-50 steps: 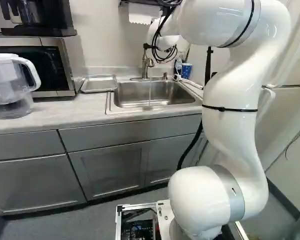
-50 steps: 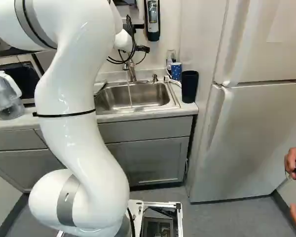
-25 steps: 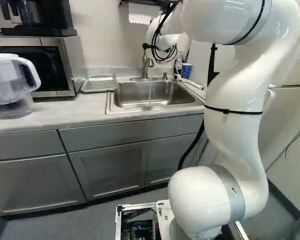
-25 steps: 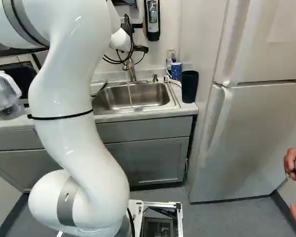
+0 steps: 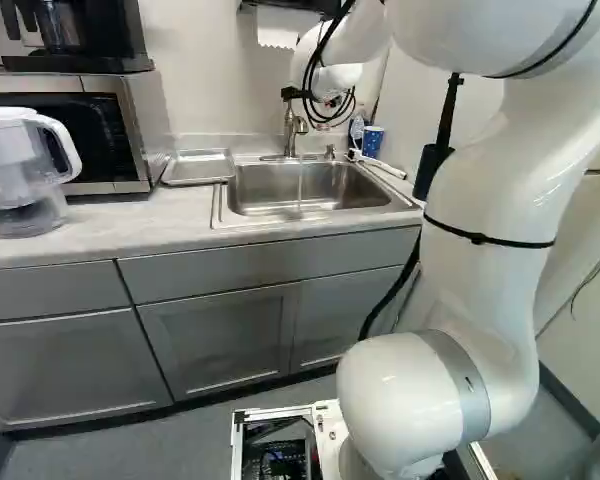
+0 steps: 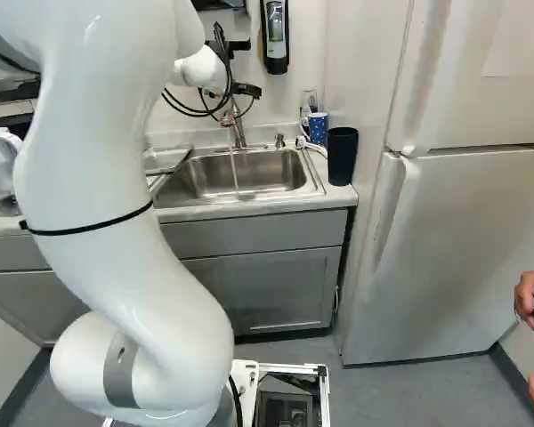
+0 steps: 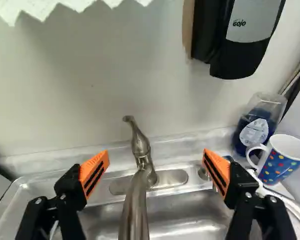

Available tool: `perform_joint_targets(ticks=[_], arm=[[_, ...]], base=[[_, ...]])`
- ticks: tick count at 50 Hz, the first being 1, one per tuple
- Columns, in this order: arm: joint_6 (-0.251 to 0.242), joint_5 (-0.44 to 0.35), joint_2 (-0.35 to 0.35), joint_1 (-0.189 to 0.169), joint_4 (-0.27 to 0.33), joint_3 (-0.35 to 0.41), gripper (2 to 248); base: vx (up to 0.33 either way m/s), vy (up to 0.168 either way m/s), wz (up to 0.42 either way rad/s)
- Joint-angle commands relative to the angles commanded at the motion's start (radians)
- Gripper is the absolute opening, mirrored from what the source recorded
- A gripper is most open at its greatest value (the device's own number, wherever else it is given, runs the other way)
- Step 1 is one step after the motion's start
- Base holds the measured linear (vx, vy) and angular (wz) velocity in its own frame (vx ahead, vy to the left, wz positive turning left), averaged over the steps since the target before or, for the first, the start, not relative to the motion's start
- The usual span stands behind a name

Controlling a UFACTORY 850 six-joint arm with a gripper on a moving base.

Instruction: Rinse the cup and place it in the tray

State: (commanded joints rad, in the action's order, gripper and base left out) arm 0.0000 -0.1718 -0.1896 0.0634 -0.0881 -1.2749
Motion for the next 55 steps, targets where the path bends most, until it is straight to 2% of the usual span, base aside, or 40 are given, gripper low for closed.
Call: perform_joint_targets(ticks=[38,55], arm=[[0.0,0.178,0.198,0.012,0.0,0.208,247],[0.0,0.263,0.291,0.006,0.0,0.298,247]], base=[[0.0,0.0,0.0],[0.0,0.0,0.0]])
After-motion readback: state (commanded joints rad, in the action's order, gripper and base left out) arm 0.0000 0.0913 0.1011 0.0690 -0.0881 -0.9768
